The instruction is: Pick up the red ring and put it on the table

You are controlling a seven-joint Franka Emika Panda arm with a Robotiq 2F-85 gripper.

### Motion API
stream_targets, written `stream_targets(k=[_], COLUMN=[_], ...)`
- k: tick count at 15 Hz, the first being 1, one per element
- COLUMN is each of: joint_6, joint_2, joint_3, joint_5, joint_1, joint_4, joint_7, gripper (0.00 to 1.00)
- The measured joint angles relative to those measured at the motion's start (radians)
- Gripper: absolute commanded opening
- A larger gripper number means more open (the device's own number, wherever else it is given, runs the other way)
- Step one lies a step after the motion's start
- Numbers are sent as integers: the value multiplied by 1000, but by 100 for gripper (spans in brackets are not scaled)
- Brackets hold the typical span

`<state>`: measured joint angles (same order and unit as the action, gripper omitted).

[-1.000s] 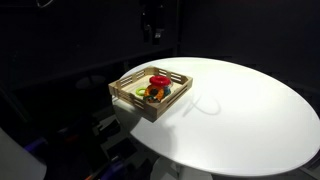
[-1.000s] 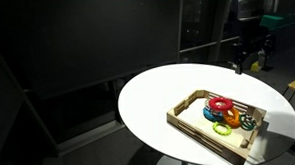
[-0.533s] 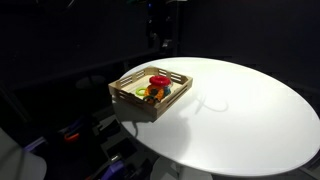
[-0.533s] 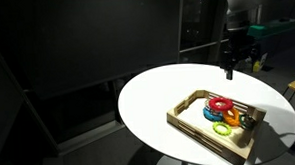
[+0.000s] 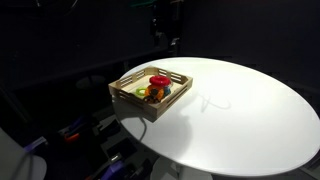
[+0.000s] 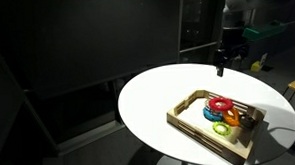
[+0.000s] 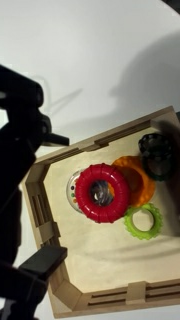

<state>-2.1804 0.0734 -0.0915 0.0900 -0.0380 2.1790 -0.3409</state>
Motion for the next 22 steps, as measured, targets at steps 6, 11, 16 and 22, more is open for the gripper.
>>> stream_targets(k=[6, 11, 16, 22], joint_6=[-3, -2, -4, -37], joint_2=[0, 15, 82, 173], joint_3=[4, 4, 4, 4], joint_5=[1, 1, 0, 0], joint_1=[-1, -4, -19, -28], joint_4=[0, -2, -28, -81], joint_7=[16, 16, 28, 117], gripper=[100, 100, 100, 100])
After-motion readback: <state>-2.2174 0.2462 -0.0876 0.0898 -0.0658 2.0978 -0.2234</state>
